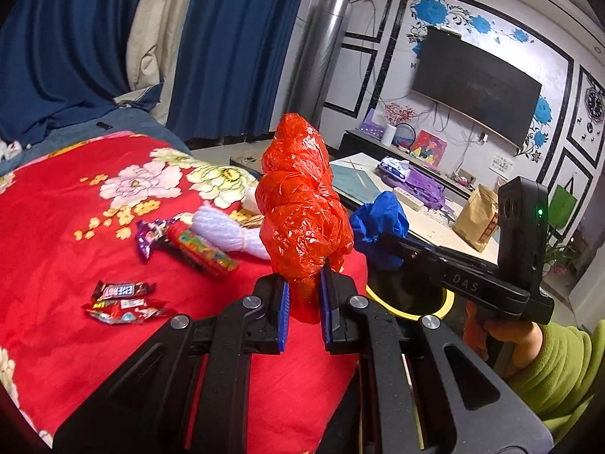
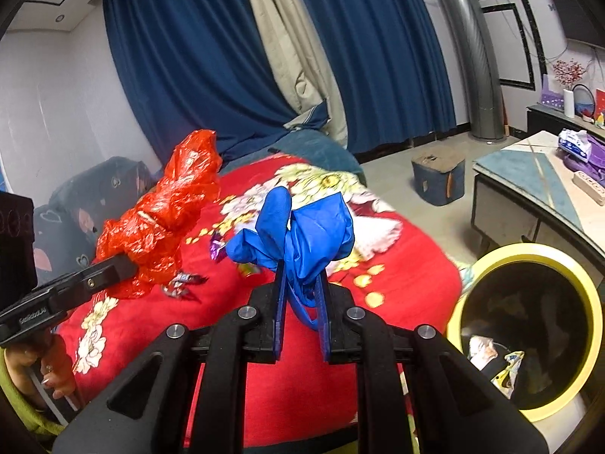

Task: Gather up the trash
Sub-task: 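Carry the red bag and blue glove over the bin and release both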

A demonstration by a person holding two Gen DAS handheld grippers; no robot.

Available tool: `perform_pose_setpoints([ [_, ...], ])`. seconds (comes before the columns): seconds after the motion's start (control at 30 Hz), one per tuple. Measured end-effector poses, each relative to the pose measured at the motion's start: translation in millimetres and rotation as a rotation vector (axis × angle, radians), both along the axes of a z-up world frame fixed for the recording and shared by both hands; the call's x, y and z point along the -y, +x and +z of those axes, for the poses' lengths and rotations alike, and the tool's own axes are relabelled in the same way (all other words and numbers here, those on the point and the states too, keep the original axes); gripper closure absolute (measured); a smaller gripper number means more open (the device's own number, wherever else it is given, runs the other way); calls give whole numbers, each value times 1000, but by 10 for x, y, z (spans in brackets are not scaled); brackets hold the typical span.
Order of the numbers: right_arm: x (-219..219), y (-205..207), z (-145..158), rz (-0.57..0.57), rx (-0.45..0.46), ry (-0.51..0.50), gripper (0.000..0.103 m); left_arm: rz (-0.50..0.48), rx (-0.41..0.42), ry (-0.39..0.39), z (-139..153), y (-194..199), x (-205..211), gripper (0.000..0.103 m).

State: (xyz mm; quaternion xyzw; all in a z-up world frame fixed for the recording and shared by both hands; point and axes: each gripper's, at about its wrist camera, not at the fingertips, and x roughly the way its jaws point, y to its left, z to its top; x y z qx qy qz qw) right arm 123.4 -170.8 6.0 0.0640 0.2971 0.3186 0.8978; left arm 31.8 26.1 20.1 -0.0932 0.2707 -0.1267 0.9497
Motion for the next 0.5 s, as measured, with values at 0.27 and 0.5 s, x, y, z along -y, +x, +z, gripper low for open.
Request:
perform_pose_setpoints([
  [0.27, 309, 119, -3, -81, 3, 7, 89, -23, 3, -7, -14, 123, 176, 95],
  [0.5, 639, 230, 13, -173, 4, 15, 89, -61, -7, -24, -84, 283, 404, 95],
])
